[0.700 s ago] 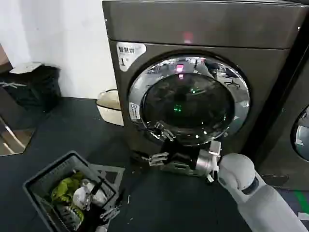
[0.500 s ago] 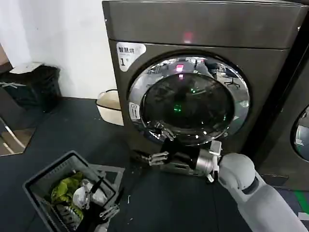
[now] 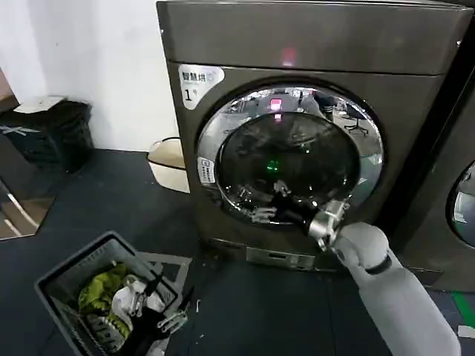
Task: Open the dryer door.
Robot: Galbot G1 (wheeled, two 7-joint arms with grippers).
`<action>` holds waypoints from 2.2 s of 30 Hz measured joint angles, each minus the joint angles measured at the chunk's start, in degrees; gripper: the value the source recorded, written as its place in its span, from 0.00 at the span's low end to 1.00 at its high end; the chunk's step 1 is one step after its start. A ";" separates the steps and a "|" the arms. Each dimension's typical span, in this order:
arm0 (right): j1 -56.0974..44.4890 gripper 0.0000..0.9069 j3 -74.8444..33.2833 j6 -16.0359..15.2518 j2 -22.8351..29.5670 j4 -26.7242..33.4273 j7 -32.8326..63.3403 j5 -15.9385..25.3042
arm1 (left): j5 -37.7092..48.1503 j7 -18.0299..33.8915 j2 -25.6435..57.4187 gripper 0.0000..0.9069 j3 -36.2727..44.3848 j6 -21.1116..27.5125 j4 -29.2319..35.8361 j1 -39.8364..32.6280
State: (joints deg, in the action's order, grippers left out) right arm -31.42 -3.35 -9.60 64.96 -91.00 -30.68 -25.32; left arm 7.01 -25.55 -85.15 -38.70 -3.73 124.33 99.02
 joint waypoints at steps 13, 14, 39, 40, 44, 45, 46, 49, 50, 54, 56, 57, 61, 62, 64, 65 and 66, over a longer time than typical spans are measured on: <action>7.09 1.00 5.82 1.13 6.29 10.08 2.71 -0.03 | -1.15 -2.66 -1.18 1.00 -0.90 3.54 1.22 0.39; 7.49 1.00 6.16 1.31 6.68 10.85 2.71 -0.02 | -1.02 -2.67 -1.17 1.00 -1.04 3.53 1.33 0.40; 8.75 1.00 8.26 -2.25 5.81 10.36 -11.25 -4.77 | 14.20 -10.54 2.20 1.00 -8.00 4.41 -0.55 -4.59; 8.28 1.00 7.98 -2.47 5.18 9.49 -12.44 -4.80 | 15.11 -11.12 3.07 1.00 -8.78 4.32 -1.15 -5.14; 6.42 1.00 6.80 -3.40 2.87 6.22 -17.93 -5.28 | 19.57 -11.69 7.85 1.00 -11.48 4.64 -3.49 -7.36; 5.94 1.00 6.50 -3.86 2.35 5.45 -19.16 -5.73 | 20.43 -11.42 9.22 1.00 -11.97 4.91 -4.28 -7.94; 5.39 1.00 6.17 -4.25 1.77 4.60 -20.53 -6.13 | 21.81 -11.13 10.70 1.00 -12.19 5.26 -5.06 -8.59; 3.67 1.00 5.10 -4.84 -0.22 2.09 -24.94 -6.19 | 25.49 -10.05 14.62 1.00 -12.18 5.75 -7.75 -10.61; 3.16 1.00 4.81 -5.11 -0.85 1.44 -26.28 -6.21 | 26.89 -9.31 16.02 1.00 -11.96 6.05 -8.82 -11.43; 0.29 1.00 2.93 -5.28 -3.82 -1.60 -32.16 -6.44 | 31.67 -8.40 20.73 1.00 -10.25 8.01 -12.73 -15.08; -1.38 1.00 1.54 -4.71 -5.05 -3.02 -34.98 -6.79 | 32.33 -8.35 22.68 1.00 -8.97 8.43 -14.53 -16.96; -2.23 1.00 0.83 -4.53 -5.57 -3.63 -35.99 -7.18 | 32.23 -8.35 23.61 1.00 -8.22 8.46 -15.45 -17.97; -6.11 1.00 -2.54 -3.22 -7.68 -6.08 -38.93 -7.78 | 34.84 -8.16 26.80 1.00 -4.38 8.32 -18.72 -22.76; -7.25 1.00 -3.56 -2.69 -8.21 -6.89 -39.38 -8.24 | 36.04 -8.28 27.55 1.00 -3.12 8.22 -19.55 -24.14; -9.58 1.00 -5.69 -1.58 -9.13 -8.66 -40.50 -9.18 | 37.33 -8.43 28.86 1.00 -0.69 7.85 -20.89 -26.54; -10.87 1.00 -6.86 -0.76 -9.58 -9.58 -41.22 -9.20 | 37.86 -8.39 29.60 1.00 0.68 7.82 -21.78 -27.94; -12.12 1.00 -8.00 -0.15 -9.89 -10.42 -41.94 -9.18 | 38.05 -8.37 30.24 1.00 2.08 7.83 -22.47 -29.23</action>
State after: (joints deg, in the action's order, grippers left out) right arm -43.54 -11.35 -9.75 55.06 -101.42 -72.62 -34.51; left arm 45.06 -33.92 -54.92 -36.62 4.09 101.86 69.79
